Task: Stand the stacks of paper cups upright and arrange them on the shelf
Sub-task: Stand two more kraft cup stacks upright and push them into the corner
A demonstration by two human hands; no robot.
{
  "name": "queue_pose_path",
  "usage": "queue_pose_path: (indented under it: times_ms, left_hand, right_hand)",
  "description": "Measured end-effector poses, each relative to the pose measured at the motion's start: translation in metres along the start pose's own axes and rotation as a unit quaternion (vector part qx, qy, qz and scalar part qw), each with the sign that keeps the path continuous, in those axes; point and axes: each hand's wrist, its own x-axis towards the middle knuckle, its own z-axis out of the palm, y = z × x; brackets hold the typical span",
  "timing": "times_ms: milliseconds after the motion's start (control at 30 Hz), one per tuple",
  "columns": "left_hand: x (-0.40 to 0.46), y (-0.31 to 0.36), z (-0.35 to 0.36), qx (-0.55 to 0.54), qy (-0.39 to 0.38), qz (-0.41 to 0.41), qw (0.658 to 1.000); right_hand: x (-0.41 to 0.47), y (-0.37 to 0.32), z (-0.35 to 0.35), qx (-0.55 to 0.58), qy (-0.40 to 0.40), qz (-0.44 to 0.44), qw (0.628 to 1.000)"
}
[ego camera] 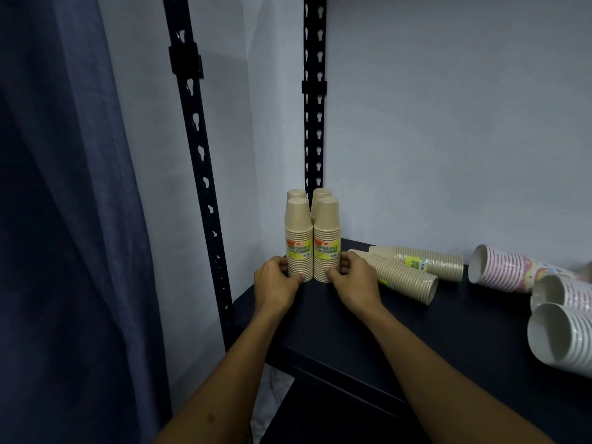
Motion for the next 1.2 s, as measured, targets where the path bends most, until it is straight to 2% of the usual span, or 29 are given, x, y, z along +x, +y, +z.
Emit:
queue_pose_path:
  times_ms: [933,1200]
  left_hand:
    - [0.000,-0.004,0.001,0.004,0.000,-0.004,1.000]
    - [-0.020,0.003,-0.012,0.021,0.021,0.001,1.000]
  right_hand:
    - [-0.002,0.000,0.002,-0.012,0.014,-0.011,1.000]
    - [-0.021,-0.006,-0.014,-0.013,0.029,0.000,1.000]
